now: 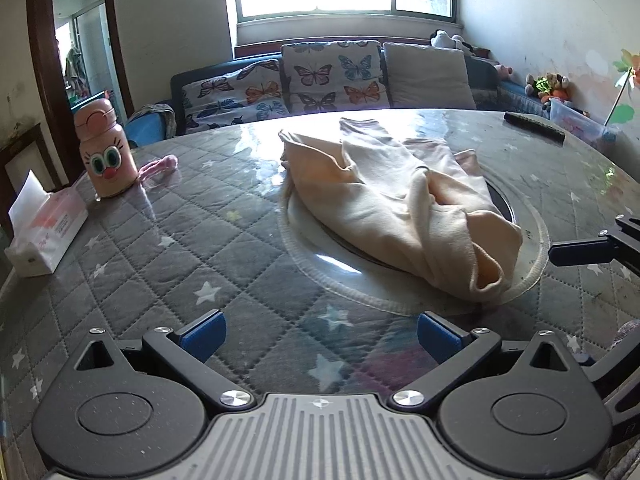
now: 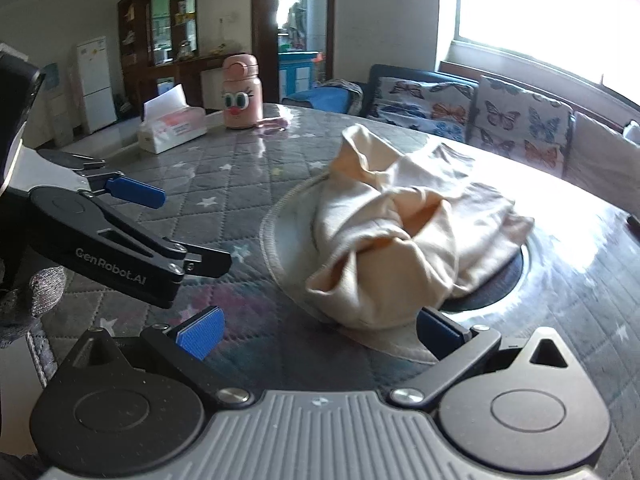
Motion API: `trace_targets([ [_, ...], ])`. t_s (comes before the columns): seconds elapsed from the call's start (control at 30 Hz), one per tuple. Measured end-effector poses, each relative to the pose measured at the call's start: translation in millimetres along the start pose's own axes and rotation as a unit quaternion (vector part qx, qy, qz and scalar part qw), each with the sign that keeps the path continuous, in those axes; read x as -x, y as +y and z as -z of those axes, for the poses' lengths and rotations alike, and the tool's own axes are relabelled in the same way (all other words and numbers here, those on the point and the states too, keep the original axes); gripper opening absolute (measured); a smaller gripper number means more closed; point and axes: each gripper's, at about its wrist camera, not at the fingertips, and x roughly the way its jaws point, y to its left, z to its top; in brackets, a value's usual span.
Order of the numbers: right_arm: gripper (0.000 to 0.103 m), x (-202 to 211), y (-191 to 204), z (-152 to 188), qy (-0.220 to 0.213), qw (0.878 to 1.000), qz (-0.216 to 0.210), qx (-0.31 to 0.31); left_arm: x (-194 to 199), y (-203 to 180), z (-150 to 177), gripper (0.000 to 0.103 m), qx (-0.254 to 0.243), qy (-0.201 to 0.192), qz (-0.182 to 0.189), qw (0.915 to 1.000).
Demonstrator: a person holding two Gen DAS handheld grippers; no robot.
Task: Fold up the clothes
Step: 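Move both grippers toward the crumpled cream sweatshirt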
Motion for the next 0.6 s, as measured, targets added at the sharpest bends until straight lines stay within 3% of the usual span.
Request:
trace_targets([
  [0.6,0.103,9,-21,4,0.003,0.999,0.015,-0.035,-10,-19,-18,0.103,-0.02,0.005,0.014,0.9997],
])
